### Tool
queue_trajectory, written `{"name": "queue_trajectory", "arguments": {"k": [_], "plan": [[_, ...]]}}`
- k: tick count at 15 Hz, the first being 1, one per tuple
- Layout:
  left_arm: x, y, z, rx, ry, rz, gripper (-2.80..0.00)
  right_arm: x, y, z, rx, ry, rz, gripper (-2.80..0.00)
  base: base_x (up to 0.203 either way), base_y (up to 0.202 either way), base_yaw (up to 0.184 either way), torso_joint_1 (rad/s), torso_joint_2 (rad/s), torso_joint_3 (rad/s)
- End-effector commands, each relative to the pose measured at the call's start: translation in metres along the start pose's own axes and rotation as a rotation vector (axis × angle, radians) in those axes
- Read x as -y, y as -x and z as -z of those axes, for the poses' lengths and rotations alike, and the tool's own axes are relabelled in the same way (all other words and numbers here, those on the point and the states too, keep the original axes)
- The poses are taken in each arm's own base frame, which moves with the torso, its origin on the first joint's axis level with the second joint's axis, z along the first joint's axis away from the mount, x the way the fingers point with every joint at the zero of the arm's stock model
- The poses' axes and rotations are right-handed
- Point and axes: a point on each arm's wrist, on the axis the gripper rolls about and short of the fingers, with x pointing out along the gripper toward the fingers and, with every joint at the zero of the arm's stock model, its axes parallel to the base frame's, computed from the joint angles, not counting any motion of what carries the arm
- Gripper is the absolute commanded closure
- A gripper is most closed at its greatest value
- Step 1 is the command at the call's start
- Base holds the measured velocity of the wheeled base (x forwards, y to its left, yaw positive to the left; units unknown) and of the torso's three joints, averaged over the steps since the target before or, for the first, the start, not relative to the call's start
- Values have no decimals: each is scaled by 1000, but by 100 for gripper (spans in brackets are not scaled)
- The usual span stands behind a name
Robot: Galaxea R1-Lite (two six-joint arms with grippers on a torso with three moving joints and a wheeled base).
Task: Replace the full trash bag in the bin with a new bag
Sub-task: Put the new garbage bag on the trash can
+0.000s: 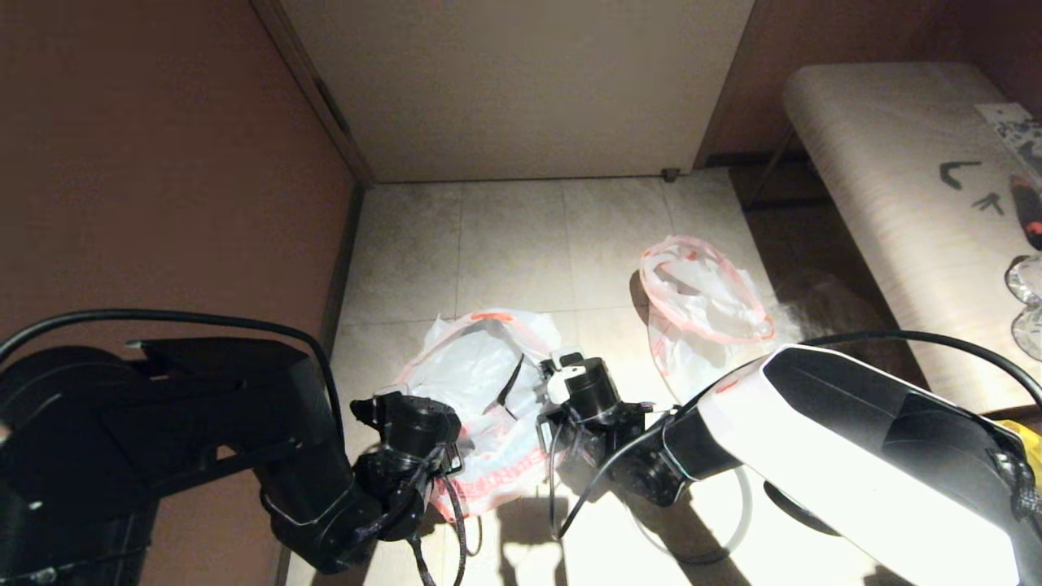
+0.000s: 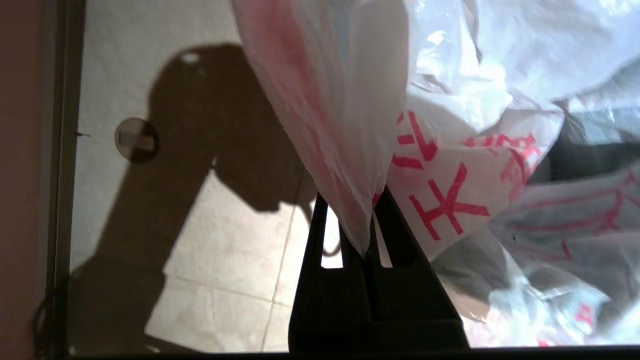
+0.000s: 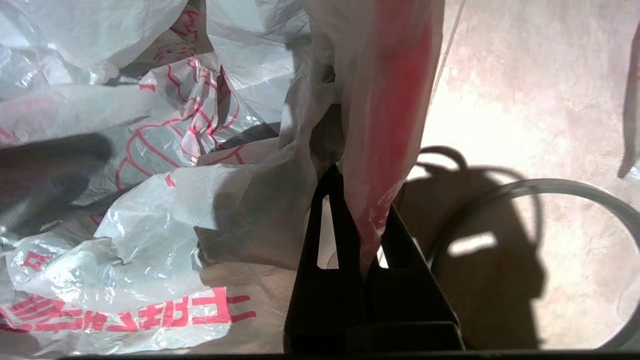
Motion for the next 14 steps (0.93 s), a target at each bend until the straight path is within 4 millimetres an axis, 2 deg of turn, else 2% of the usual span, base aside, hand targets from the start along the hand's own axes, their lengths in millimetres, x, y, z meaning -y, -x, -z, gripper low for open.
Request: {"name": "queue_trajectory", "arguments": {"k": [1,5,8,11,14], "plan": [[-4,-4,2,0,6,-18,0,4,11,1,-15,11,10,0,0,0,0,0,0,0],[-6,-2,3,3,-8,-26,0,16,24,27,-101,46,87,0,0,0,0,0,0,0],[-13,4,11,3,-13,-24,0,14,27,39,-113,58,87,0,0,0,0,0,0,0],[-16,0,36,-3,-64,-9,0,15,24,58,-160,78,93,0,0,0,0,0,0,0],[-16,-15,62,-14,-146,4,0,14,4,74,-136,74,93,0,0,0,0,0,0,0]]}}
